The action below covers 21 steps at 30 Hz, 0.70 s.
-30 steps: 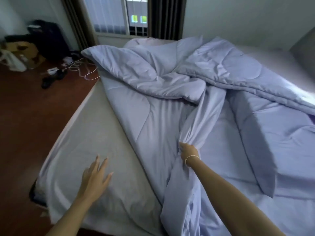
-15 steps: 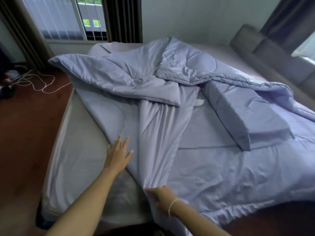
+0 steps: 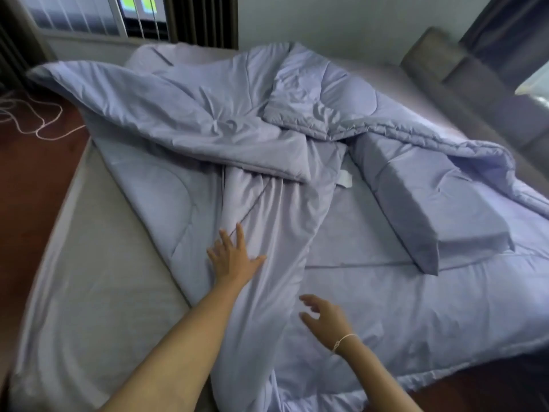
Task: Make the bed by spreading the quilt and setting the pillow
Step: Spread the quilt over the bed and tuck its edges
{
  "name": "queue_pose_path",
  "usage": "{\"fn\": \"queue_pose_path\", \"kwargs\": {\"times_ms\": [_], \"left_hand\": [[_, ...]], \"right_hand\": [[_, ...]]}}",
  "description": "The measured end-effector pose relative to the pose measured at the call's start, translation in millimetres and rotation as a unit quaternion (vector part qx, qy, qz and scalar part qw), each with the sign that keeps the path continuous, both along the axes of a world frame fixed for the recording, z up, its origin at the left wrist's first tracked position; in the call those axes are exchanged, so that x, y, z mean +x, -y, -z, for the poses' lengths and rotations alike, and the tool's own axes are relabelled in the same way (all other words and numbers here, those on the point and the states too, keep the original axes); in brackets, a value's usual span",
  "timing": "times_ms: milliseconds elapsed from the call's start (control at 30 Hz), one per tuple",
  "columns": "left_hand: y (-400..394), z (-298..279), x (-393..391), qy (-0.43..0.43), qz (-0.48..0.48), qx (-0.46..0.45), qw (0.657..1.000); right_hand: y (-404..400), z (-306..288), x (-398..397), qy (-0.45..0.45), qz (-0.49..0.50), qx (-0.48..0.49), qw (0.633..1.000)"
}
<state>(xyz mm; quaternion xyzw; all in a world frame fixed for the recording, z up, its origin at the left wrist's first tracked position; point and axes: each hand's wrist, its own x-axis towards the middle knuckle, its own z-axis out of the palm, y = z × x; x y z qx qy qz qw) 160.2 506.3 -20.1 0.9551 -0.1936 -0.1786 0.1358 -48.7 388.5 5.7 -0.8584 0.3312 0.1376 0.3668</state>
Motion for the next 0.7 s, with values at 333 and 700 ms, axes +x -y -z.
{"fn": "queue_pose_path", "kwargs": {"times_ms": [333, 700], "left_hand": [[0.0, 12.2, 22.1, 0.091, 0.066, 0.095, 0.989], [-198.5, 26.1, -23.6, 0.131, 0.083, 0.097, 0.983]], "right_hand": [[32.9, 12.1, 3.4, -0.049, -0.026, -0.051, 0.997], [25.3, 19.2, 112.5, 0.082, 0.026, -0.049, 0.995]]}}
